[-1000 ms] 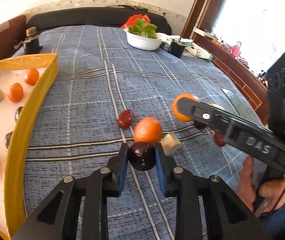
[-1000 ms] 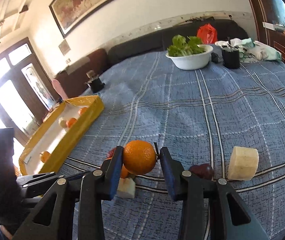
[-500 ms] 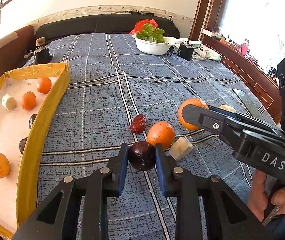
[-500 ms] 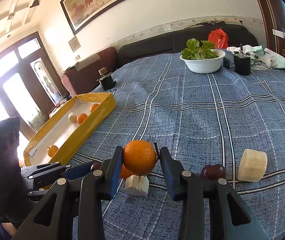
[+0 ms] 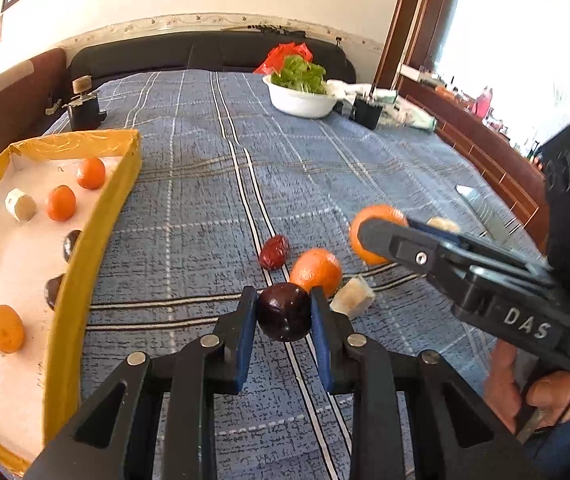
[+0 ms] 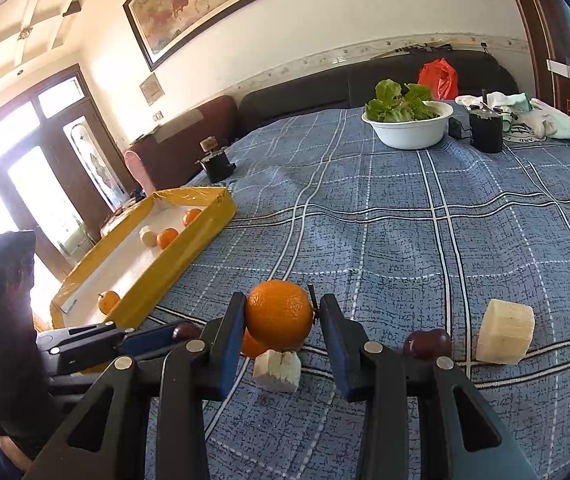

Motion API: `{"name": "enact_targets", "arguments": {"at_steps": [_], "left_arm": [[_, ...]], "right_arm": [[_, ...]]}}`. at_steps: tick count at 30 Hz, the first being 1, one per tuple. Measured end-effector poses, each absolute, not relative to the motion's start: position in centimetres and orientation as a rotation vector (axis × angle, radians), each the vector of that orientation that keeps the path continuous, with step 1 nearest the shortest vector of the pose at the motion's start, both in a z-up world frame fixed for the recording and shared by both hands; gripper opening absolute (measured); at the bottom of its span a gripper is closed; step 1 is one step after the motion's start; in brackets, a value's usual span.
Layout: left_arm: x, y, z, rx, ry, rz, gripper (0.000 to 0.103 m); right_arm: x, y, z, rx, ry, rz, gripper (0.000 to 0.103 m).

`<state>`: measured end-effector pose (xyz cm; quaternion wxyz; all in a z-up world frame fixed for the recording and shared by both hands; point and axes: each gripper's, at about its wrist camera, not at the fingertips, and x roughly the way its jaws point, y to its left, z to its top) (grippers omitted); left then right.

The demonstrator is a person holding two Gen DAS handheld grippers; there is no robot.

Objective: Organize fruits
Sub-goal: 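Carry the plum and mandarin into the tray and open both grippers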

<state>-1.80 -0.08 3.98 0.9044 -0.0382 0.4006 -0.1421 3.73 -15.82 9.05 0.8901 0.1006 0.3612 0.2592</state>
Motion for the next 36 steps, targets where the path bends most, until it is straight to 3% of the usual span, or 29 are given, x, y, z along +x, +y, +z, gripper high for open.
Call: {"name": "enact_targets", "arguments": {"at_steps": [13, 22, 36], "left_arm": [[-4.3, 12.1, 7.7, -0.218, 0.726, -0.112, 0.025], [-5.2, 21.9, 5.4, -0.345, 0.76, 0.065, 0.026], [-4.8, 22.6, 2.6, -0.322, 0.817, 0.092, 0.026]], "right_arm": [[1.4, -10.2, 11.8, 0.279, 0.806, 0.726, 0.042], [-0.3, 1.5, 11.8, 0.157, 0.898, 0.956, 0.042], [-0.7, 9.0, 8.2, -0.091, 0.902, 0.93, 0.042]]}}
